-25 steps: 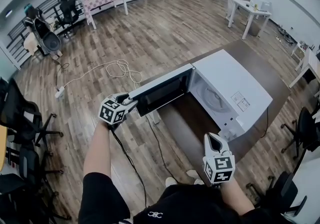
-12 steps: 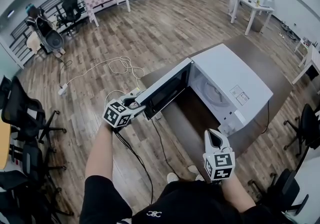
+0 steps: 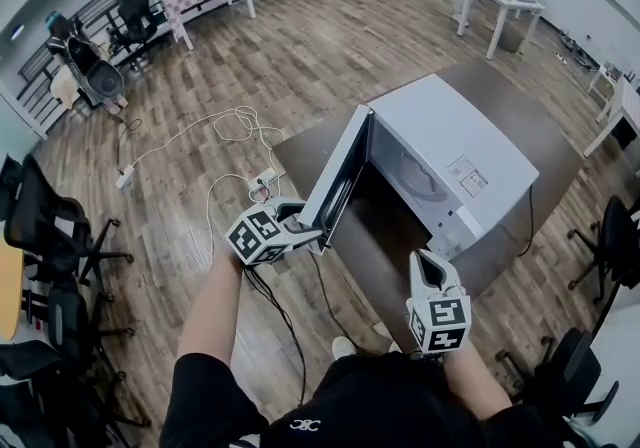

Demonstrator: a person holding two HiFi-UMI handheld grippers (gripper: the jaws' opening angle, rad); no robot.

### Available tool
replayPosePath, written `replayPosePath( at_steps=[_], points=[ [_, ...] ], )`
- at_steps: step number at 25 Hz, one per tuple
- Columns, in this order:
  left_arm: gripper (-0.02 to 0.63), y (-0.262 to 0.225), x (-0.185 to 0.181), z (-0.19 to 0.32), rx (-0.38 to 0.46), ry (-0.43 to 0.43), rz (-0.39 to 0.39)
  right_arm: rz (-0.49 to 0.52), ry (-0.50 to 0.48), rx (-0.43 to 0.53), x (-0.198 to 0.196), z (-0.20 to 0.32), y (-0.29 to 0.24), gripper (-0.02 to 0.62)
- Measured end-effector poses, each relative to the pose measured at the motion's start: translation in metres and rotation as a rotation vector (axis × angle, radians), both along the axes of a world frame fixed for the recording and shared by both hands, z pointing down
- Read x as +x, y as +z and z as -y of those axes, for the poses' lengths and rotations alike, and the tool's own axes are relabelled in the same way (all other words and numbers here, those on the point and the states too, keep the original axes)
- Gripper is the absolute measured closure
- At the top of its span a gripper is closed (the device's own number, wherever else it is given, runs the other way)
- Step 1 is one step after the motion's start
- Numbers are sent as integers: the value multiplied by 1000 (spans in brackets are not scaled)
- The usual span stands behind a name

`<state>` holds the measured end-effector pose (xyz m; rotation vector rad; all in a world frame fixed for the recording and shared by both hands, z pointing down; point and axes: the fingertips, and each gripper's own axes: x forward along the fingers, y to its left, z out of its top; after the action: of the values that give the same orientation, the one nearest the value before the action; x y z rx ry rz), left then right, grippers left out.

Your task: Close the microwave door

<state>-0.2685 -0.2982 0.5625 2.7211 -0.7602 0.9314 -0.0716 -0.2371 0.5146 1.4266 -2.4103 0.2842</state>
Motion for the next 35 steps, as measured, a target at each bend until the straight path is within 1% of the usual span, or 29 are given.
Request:
replayPosePath(
  at_steps=[4, 7, 9, 11, 12, 14, 16, 23, 25, 29, 35],
  points=[
    [322, 3, 32, -6, -36, -6, -34, 12, 12, -3, 13, 1, 0, 586],
    [318, 3, 49, -9, -43, -18, -26, 20, 21, -4, 23, 2, 1, 586],
    [316, 3, 59, -12, -45, -11, -14, 26, 27, -4, 29, 2, 1, 586],
    [324, 5, 71, -15, -41, 12, 0, 32, 34, -4, 36, 4, 0, 586],
    [350, 6, 79, -16, -34, 25, 5, 35, 38, -4, 40, 5, 0, 586],
    [358, 7, 95, -18, -25, 49, 13, 42, 47, -2, 47, 6, 0, 586],
    [393, 9, 112, -18, -24, 72, 20, 47, 57, -1, 54, 6, 0, 586],
    [382, 9, 163, -12, -10, 110, 11, 60, 100, 3, 81, 6, -1, 586],
    [382, 11, 177, -9, 3, 102, -3, 65, 115, 6, 89, 6, 0, 586],
    [379, 11, 200, 0, 10, 60, -39, 72, 146, 5, 104, 7, 2, 586],
    [377, 10, 224, 11, 11, 7, -47, 85, 190, 7, 123, 8, 0, 586]
  ],
)
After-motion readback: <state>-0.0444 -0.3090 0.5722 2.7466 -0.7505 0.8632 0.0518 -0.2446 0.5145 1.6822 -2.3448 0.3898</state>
